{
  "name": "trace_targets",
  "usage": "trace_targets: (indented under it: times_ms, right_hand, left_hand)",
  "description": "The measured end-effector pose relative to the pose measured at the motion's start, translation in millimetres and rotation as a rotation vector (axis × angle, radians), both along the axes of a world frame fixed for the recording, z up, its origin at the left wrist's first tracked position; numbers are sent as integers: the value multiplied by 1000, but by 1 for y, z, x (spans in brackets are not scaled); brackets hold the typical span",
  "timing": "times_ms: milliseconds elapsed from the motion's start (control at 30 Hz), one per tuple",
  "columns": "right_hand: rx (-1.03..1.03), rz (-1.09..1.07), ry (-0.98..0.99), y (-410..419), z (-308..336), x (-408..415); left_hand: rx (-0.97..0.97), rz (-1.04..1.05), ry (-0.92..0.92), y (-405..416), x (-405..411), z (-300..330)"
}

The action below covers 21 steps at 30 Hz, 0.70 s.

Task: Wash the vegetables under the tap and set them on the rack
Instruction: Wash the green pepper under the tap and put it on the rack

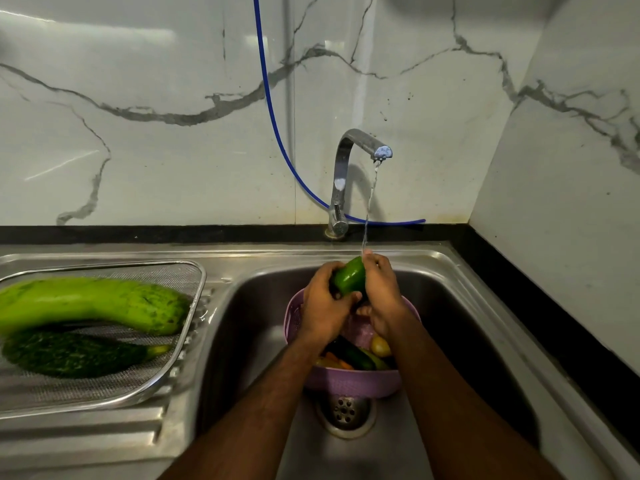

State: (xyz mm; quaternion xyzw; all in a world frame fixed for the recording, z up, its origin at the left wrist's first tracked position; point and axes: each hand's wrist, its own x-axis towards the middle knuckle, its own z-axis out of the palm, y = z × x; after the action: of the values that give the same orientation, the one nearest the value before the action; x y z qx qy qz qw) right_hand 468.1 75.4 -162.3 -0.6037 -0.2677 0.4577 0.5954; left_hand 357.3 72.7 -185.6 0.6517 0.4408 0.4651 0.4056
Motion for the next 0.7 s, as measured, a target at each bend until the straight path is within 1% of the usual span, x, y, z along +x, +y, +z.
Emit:
trace_targets:
  times_ms: [100,167,267,333,400,567,700]
  right_hand:
    - [46,11,136,-3,3,2]
    - [71,12,220,-3,5,2]
    - [100,7,232,-4,6,1]
    - [81,-16,244,-6,10,3]
    - [63,0,268,-9,11,6]
    - [33,16,207,-13,14,6]
    - [4,95,204,-16,14,4]
  left_hand:
    - [-92,25,-116,-1,-2,7]
    - [-211,-24,-184,-1,-3,9]
    - [-432,-158,-281,-6,0,12]
    - [-515,-192,-393,-8,0,16]
    - [-527,-194,-454,-5,-2,18]
    - [-468,-218,-431,-8,-3,21]
    - [-389,-114,-386,-7,-1,19]
